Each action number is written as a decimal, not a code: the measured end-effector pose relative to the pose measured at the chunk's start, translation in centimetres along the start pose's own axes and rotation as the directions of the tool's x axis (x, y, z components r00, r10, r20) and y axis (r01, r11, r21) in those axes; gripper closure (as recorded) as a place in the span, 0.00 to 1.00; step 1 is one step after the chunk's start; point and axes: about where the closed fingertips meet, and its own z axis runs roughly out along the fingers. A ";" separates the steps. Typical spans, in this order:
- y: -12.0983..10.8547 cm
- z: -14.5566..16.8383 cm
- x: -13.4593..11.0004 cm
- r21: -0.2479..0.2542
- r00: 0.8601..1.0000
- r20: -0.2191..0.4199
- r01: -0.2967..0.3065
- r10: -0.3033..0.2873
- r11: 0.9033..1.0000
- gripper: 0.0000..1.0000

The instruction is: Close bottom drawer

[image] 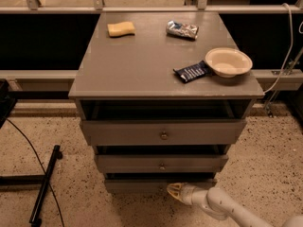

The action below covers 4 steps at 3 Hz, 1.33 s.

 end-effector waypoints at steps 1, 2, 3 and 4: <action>-1.7 1.4 0.3 0.032 1.000 0.007 0.017 -0.017 0.999 1.00; -0.2 1.3 0.4 0.017 0.999 0.044 0.025 -0.025 1.000 1.00; 3.1 -1.1 0.6 -0.004 0.998 0.058 0.025 -0.025 1.000 1.00; 6.6 -4.5 -0.5 -0.029 0.998 0.063 0.016 -0.014 0.999 1.00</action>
Offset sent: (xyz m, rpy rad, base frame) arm -0.0122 0.0062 -0.0160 0.0638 -0.0402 0.0680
